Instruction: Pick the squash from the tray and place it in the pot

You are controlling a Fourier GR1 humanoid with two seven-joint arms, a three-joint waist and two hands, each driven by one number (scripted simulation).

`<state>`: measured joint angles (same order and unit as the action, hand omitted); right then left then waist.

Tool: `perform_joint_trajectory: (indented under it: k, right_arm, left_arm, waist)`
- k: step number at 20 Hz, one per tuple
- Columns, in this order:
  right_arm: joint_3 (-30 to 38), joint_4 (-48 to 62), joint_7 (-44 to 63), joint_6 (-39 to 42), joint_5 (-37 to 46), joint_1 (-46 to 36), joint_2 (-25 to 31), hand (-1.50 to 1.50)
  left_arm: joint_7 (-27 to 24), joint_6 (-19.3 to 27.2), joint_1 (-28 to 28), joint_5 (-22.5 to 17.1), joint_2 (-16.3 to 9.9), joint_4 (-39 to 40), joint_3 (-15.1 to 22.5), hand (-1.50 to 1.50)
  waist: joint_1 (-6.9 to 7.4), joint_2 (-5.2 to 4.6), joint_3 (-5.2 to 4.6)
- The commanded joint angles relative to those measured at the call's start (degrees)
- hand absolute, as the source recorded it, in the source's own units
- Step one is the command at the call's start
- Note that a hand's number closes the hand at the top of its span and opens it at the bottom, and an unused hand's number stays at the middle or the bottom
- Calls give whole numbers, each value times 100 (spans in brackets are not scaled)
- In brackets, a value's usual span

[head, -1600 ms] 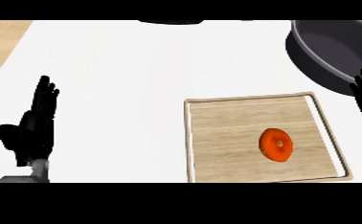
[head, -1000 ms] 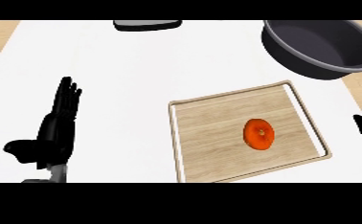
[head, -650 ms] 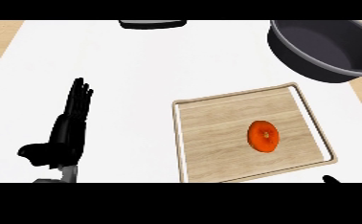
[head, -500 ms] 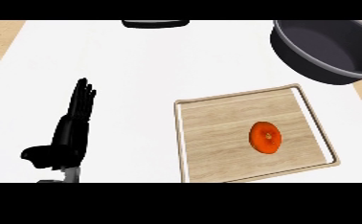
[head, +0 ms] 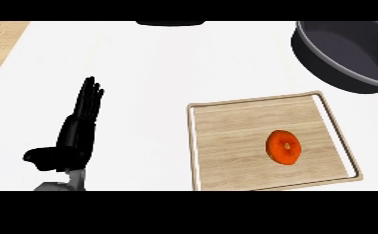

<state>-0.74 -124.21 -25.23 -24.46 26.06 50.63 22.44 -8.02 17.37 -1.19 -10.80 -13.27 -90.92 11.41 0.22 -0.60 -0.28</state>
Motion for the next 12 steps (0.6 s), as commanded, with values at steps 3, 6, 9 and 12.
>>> perform_joint_trajectory:
  k: [3,6,9,12]
  right_arm:
    - [-870,-668,2241,531,1905,-221,-172,-150]
    - [-1511,-296,3020,919,2579,-1146,-568,-150]
    - [-1735,-385,3889,1609,2936,-1819,-758,-150]
    - [-1604,169,4316,1905,3174,-2252,-897,-150]
  left_arm:
    - [-48,7,-59,125,189,14,184,0]
    - [30,-58,-19,85,54,-64,21,0]
    - [6,7,92,200,217,-35,129,0]
    - [-185,-36,19,236,279,219,43,0]
  waist:
    - [106,-4,6]
    - [131,21,18]
    - [62,40,21]
    - [25,42,23]
